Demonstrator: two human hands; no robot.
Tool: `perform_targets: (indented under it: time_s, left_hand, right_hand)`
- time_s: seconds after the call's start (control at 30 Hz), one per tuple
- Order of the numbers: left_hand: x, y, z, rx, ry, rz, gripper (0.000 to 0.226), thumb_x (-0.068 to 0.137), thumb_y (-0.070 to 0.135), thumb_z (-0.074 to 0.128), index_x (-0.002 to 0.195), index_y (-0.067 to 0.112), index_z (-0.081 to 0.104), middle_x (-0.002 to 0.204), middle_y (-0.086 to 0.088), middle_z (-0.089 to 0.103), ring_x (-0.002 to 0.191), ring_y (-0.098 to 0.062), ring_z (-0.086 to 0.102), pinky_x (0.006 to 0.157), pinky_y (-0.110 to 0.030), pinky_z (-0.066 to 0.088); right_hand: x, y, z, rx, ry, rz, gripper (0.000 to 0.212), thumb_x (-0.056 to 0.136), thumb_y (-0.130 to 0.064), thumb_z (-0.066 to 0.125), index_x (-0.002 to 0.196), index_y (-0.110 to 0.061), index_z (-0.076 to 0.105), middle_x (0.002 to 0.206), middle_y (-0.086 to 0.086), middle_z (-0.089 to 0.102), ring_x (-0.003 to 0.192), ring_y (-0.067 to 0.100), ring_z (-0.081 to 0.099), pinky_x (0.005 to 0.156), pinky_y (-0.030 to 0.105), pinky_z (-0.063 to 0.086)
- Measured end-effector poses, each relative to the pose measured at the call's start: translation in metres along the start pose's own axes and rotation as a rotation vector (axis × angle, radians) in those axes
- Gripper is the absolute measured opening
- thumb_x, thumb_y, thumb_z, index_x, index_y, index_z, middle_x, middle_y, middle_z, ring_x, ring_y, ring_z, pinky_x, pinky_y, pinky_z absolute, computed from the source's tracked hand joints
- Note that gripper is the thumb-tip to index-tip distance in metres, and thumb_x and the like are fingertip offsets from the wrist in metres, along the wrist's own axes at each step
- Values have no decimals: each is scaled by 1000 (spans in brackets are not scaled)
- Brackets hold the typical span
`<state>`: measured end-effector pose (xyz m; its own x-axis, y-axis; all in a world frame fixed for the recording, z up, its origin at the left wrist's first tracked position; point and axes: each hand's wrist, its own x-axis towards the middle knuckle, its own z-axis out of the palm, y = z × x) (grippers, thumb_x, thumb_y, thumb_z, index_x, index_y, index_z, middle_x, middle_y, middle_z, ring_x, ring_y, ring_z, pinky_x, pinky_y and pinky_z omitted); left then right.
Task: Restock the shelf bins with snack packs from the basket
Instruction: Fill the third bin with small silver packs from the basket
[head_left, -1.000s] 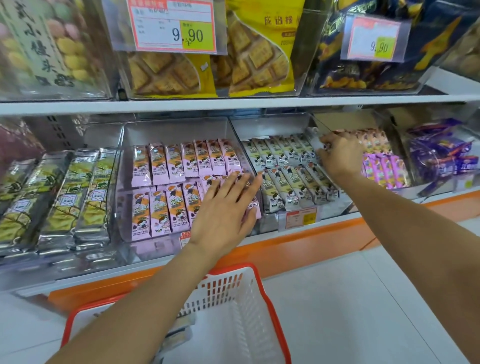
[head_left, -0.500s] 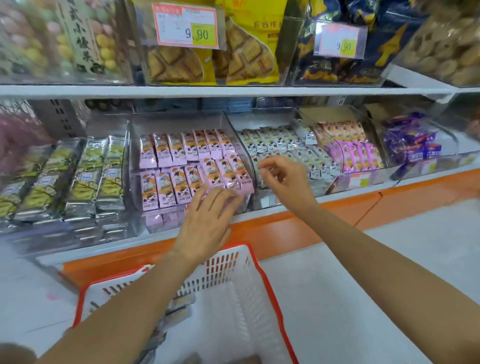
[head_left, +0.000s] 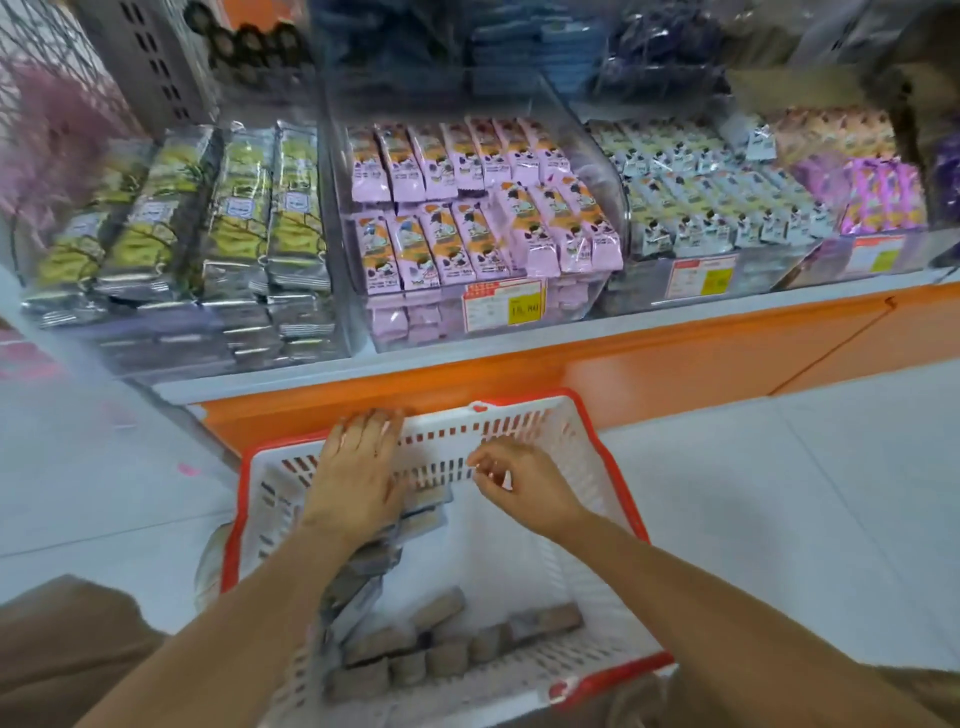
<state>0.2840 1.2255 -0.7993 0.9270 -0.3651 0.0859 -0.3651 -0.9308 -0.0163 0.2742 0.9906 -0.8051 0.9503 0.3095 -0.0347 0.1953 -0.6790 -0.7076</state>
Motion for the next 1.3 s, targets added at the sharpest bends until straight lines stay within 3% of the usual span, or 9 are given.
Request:
perform_targets:
  time_s: [0.07, 0.13, 0.4, 0.53, 0.7, 0.8, 1.0, 1.17, 1.3]
  left_hand:
    - [-7, -11, 18, 39, -33, -32, 82, 74, 30, 73, 145, 0, 44, 139, -20, 53, 130, -40, 49, 118, -51, 13]
    - [-11, -19, 34, 51, -66, -29, 91, 68, 22, 79, 147, 0, 39, 147, -21, 46, 136, -40, 43, 120, -47, 3]
    - [-9, -12, 71, 32, 25, -86, 89, 75, 22, 70, 150, 3, 27, 153, -21, 37, 142, -38, 25, 121, -50, 0]
    - [-9, -12, 77, 45, 36, -93, 89, 78, 22, 70, 151, 4, 23, 155, -20, 34, 144, -37, 20, 121, -50, -4]
    - [-11, -12, 75, 101, 11, -89, 88, 83, 28, 63, 154, 5, 16, 159, -17, 28, 146, -35, 15, 122, -50, -5]
    - [-11, -11, 68, 119, -32, -92, 86, 85, 29, 61, 154, 6, 14, 159, -17, 27, 147, -36, 18, 122, -50, -4]
    - [-12, -4, 42, 67, -51, -79, 90, 74, 21, 77, 151, 0, 33, 154, -24, 32, 141, -42, 31, 120, -50, 6]
    - [-1, 24, -10, 2, 132, 69, 90, 71, 17, 79, 149, 2, 37, 151, -22, 33, 138, -40, 30, 120, -51, 12]
    - [22, 49, -57, -79, 348, 164, 82, 74, 16, 74, 147, 4, 40, 147, -17, 33, 134, -35, 31, 115, -48, 14]
  right_hand:
    - [-3, 19, 25, -74, -113, 70, 18, 90, -23, 64, 108, -20, 65, 96, -5, 64, 74, 9, 57, 72, 26, 49]
    - [-10, 37, 47, -123, -243, 142, 22, 90, -30, 65, 111, -24, 63, 100, -6, 60, 76, 7, 54, 74, 25, 46]
    - [-46, 90, 91, -277, -858, 260, 44, 85, -33, 72, 123, -19, 54, 120, 5, 52, 101, 20, 53, 82, 28, 40]
    - [-60, 103, 98, -397, -978, 298, 48, 84, -29, 71, 126, -19, 50, 126, 7, 47, 114, 25, 49, 86, 31, 39]
    - [-64, 103, 97, -447, -906, 220, 33, 93, -33, 58, 118, -13, 57, 123, 9, 53, 111, 26, 51, 83, 29, 37]
    - [-55, 95, 83, -449, -820, 220, 34, 91, -22, 59, 123, -15, 53, 121, 7, 52, 109, 26, 53, 77, 28, 33]
    - [-32, 72, 19, -211, -469, 247, 36, 76, -17, 73, 110, -22, 63, 98, -1, 59, 85, 14, 56, 77, 31, 50]
    - [-32, 32, -57, 2, -83, 172, 25, 76, -15, 76, 95, -26, 66, 96, -8, 61, 81, 7, 58, 69, 16, 46]
    - [-44, -7, -119, 146, 187, 79, 24, 78, 1, 73, 93, -18, 70, 94, -5, 66, 82, 8, 61, 71, 15, 50]
